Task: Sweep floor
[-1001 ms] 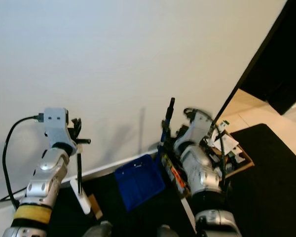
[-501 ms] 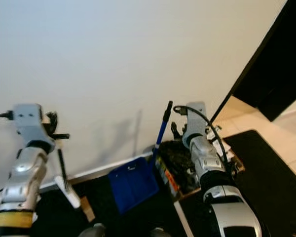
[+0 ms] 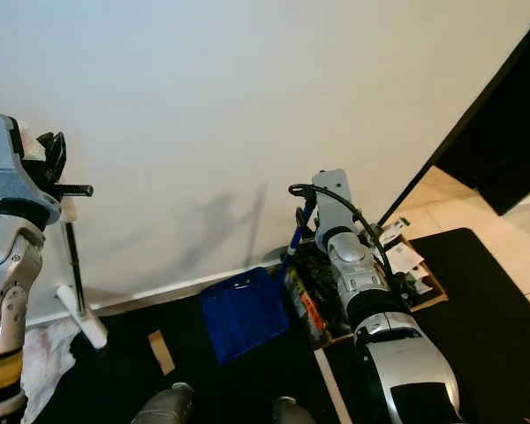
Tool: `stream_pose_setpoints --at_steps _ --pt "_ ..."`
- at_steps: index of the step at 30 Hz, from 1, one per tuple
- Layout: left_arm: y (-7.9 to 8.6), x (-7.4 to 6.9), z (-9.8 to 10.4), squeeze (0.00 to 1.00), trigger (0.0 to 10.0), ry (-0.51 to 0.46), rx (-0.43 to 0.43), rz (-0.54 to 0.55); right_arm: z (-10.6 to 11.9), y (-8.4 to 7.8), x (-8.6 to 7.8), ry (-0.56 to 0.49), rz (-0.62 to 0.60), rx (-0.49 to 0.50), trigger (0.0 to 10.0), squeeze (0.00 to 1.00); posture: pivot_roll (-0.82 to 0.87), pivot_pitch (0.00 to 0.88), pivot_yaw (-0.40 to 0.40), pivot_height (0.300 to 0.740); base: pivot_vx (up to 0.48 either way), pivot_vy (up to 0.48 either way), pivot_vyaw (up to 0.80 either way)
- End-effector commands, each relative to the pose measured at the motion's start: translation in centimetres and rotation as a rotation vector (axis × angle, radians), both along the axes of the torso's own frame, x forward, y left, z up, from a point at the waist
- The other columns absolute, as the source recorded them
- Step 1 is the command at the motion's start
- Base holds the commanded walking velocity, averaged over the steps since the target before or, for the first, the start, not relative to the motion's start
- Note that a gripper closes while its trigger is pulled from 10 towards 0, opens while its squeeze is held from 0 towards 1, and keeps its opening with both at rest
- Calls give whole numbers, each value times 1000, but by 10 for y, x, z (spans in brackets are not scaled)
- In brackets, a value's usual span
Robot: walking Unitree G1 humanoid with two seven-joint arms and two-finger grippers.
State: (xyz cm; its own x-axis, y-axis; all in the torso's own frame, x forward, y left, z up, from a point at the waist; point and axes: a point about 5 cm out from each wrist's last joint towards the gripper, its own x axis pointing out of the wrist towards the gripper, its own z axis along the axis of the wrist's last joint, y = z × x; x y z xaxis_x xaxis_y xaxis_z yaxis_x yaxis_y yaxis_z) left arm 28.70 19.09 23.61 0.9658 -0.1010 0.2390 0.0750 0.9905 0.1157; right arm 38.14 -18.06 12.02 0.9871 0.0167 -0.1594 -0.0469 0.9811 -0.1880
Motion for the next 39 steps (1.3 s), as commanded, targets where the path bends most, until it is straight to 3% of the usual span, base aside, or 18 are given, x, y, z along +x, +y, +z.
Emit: stream_pose_setpoints --at_steps 1,3,6,13,22,27,38,39 --pt "-15 -5 -4 0 10000 19 27 -60 -1 -5 -1 0 -25 27 10000 0 329 267 -41 740 0 0 0" --pt "-23 -8 -11 0 10000 41 32 -85 0 -6 0 -6 -31 17 10000 0 335 277 -29 740 0 0 0" --pt "-47 -19 -35 0 10000 132 27 -163 8 -13 2 -47 -55 -29 10000 0 329 294 -8 740 0 0 0" --pt "-65 -31 -51 0 10000 231 12 -229 19 -22 5 -92 -90 -91 10000 0 327 333 21 740 0 0 0" --pt "-56 -39 -43 0 10000 239 33 -214 29 -17 11 -96 -95 -66 10000 0 358 406 48 740 0 0 0" --pt "-44 -55 -38 0 10000 260 43 -161 45 -15 18 -121 -91 7 10000 0 391 447 36 740 0 0 0" --pt "-33 -67 -37 0 10000 276 57 -101 65 -15 25 -166 -95 41 10000 0 434 453 10 740 0 0 0" --pt "-31 -69 -36 0 10000 279 60 -90 67 -14 26 -164 -91 34 9216 0 439 454 8 740 0 0 0"
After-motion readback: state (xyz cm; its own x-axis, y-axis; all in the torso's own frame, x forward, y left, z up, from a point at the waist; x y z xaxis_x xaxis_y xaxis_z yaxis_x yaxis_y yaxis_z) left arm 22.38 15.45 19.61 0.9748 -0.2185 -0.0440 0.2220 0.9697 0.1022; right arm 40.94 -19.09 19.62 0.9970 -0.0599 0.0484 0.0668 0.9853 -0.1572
